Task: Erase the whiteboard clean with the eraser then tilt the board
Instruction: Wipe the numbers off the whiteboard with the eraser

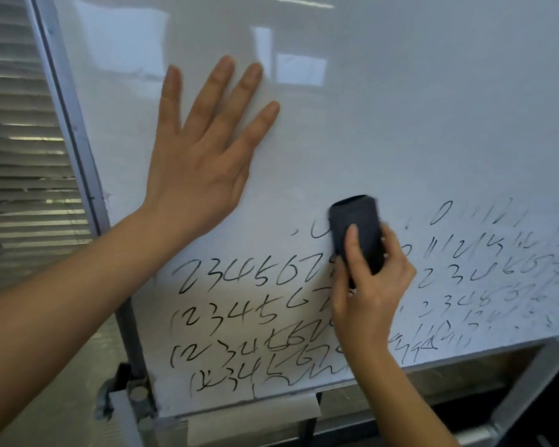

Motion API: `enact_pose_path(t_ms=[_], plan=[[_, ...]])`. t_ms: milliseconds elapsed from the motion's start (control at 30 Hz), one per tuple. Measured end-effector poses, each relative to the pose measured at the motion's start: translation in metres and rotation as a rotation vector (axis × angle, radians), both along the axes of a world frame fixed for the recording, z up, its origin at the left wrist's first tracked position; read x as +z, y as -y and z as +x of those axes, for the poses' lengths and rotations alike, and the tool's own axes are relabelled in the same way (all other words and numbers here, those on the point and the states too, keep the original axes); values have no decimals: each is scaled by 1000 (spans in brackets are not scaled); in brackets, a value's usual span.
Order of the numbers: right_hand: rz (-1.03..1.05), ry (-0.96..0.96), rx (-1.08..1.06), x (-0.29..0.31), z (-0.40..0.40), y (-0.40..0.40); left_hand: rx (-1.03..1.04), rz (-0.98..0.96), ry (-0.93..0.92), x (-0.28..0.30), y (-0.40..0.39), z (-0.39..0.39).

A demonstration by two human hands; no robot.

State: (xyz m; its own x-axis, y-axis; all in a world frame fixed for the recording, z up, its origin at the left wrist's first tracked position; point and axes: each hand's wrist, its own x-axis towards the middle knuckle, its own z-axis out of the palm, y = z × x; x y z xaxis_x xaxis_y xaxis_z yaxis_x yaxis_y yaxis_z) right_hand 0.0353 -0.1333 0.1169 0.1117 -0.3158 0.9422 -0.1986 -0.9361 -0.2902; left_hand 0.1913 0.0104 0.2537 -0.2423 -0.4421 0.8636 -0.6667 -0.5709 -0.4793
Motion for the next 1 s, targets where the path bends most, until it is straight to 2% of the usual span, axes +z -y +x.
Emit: enact_pose_path(t_ms=[133, 233, 333, 467, 567, 733, 800, 867, 1000], plan=[[-188, -153, 46, -26, 8, -28, -16, 15, 49, 11, 24, -13], [-256, -159, 48, -25, 5, -17, -23, 13, 54, 12, 33, -16], [-163, -119, -18, -10, -4, 9, -29, 18, 63, 10, 32, -13], [45, 41, -55, 9, -12, 31, -33, 8, 68, 8, 30, -12], [79, 69, -30, 6, -7, 20, -26, 5, 68, 8, 30, -14], [-167, -168, 42, -32, 0, -20, -2, -1, 82, 9, 29, -13], [-198, -200, 51, -36, -3, -18, -10, -7, 85, 8, 30, -13], [-139, -155, 37, -27, -8, -4, -18, -11, 83, 8, 31, -14], [117, 49, -30, -1, -17, 30, -15, -8, 79, 7, 32, -13]])
